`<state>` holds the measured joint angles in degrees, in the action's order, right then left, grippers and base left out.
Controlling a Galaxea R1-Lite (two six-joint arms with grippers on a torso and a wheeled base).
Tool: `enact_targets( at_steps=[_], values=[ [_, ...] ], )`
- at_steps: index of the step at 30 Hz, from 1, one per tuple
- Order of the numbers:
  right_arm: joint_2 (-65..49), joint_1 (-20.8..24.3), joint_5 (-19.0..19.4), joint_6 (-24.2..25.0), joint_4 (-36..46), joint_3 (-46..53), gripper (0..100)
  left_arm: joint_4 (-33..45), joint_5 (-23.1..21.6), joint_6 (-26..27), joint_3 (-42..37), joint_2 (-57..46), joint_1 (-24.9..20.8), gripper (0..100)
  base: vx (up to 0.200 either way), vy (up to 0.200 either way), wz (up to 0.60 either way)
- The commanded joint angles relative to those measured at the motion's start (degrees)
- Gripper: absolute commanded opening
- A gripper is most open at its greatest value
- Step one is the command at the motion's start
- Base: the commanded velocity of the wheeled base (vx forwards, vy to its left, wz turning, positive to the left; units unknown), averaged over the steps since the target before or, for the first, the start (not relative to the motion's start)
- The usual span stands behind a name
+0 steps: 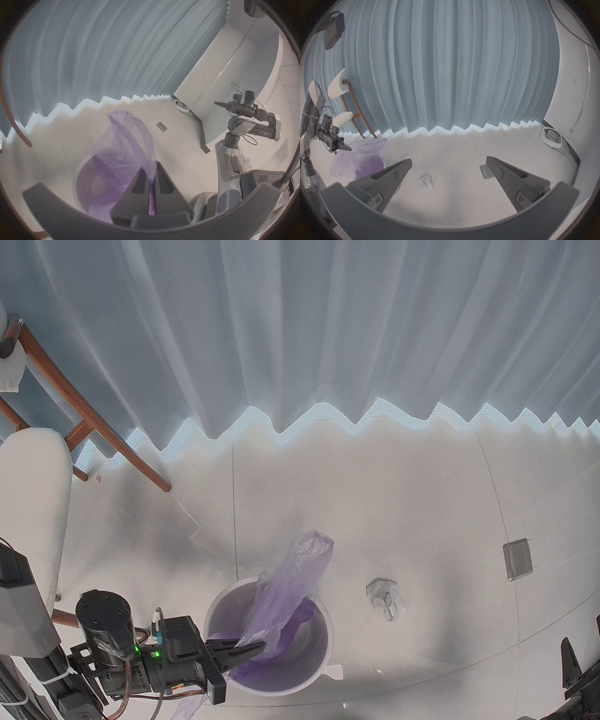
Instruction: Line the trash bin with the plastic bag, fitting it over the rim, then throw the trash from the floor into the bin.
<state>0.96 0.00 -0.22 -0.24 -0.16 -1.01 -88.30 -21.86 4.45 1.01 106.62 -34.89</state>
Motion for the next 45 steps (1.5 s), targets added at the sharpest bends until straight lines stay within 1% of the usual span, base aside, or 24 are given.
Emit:
enact_targets(
  at_steps=[1,6,9,11,13,14,19,21,23,24,25,26,27,30,32,34,36,37,39,40,42,43,44,45],
  values=[
    [-0.96,-0.09,-0.04,-0.02,-0.02,1.01,100,-0.21,2.43,0.03,-1.01,4.65,-3.69,0,0.0,0.0,0.0],
    [-0.96,0.0,-0.04,-0.02,-0.02,1.01,100,-0.3,7.8,-0.23,-1.01,9.48,-5.19,0,0.0,0.0,0.0],
    [-0.96,0.0,-0.04,-0.02,-0.02,1.01,100,-0.3,8.32,-0.23,-1.01,10.54,-5.28,0,0.0,0.0,0.0],
    [-0.96,0.0,0.4,-2.48,0.16,1.01,100,-0.3,10.96,-0.58,-0.92,13.09,-4.92,0,0.0,0.0,0.0],
    [-0.96,0.0,0.4,-2.57,0.33,1.01,100,-0.3,11.49,-0.58,-0.84,13.18,-4.75,0,0.0,0.0,0.0],
    [-0.96,0.0,0.4,-1.34,0.33,1.01,100,-0.3,12.28,-0.58,-0.84,13.09,-4.49,0,0.0,0.0,0.0],
    [-0.96,0.0,1.01,-1.95,-0.02,1.01,100,-0.3,12.37,-0.41,-0.92,13.7,-5.1,0,0.0,0.0,0.0],
    [-0.96,0.0,1.8,-1.07,-1.16,0.66,100,-0.3,12.37,-0.41,-0.92,13.79,-4.84,0,0.0,0.0,0.0],
    [0.27,0.35,2.33,4.11,-7.84,-5.76,100,-0.3,12.37,-0.41,-0.92,13.62,-5.1,0,0.0,0.0,0.0],
    [6.51,1.49,2.33,10.44,-12.76,-14.19,100,-0.3,12.37,-0.41,-0.92,13.53,-5.1,0,0.0,0.0,0.0],
    [12.13,1.93,2.5,14.13,-13.11,-19.82,100,-0.3,12.37,-0.32,-0.92,13.62,-5.1,0,0.0,0.0,0.0],
    [15.03,2.02,2.86,15.89,-12.06,-23.25,100,-0.3,12.37,-0.32,-0.92,13.7,-5.1,0,0.0,0.0,0.0],
    [17.23,2.11,3.74,16.42,-9.77,-25.88,100,-0.3,12.45,-0.32,-0.92,13.79,-5.19,0,0.0,0.0,0.0],
    [25.84,2.46,10.15,17.12,-3.01,-30.37,100,-0.3,12.45,-0.32,-0.84,13.18,-4.75,0,0.0,0.0,0.0],
    [30.06,2.46,12.7,19.05,-2.13,-31.16,100,-0.3,12.45,-0.32,-0.75,12.74,-4.66,0,0.0,0.0,0.0],
    [35.16,2.55,14.99,22.74,-2.13,-31.6,100,-0.3,12.54,-0.14,-0.84,11.51,-4.92,0,0.0,0.0,0.0],
    [36.83,2.55,15.51,23.89,-2.21,-31.86,100,-0.3,12.54,-0.06,-0.84,11.33,-4.92,0,0.0,0.0,0.0],
    [40.61,2.99,16.65,26.35,-2.3,-32.65,100,-0.3,12.54,0.03,-0.84,10.98,-5.01,0,0.0,0.0,0.0],
    [44.21,4.31,17.01,29.25,-2.3,-33.97,100,-0.3,12.63,0.03,-0.75,10.8,-5.1,0,0.0,0.0,0.0],
    [44.21,4.31,17.01,29.25,-2.3,-33.97,100,-0.3,12.63,0.03,-0.75,10.8,-5.1,0,0.0,0.0,0.0],
    [49.57,8.0,17.01,34.26,-2.57,-35.02,100,-0.3,12.63,-0.06,-0.92,11.07,-5.28,0,0.0,0.0,0.0],
    [50.01,8.35,17.01,34.7,-2.57,-35.11,100,-0.3,12.63,-0.06,-0.92,11.07,-5.36,0,0.0,0.0,0.0],
    [52.03,10.28,16.92,36.45,-2.65,-35.11,100,-0.3,12.63,-0.14,-0.92,11.15,-5.72,0,0.0,0.0,0.0],
    [52.21,10.46,16.92,36.63,-2.65,-35.02,100,-0.3,12.63,-0.14,-0.92,11.15,-5.72,0,0.0,0.0,0.0]
  ],
)
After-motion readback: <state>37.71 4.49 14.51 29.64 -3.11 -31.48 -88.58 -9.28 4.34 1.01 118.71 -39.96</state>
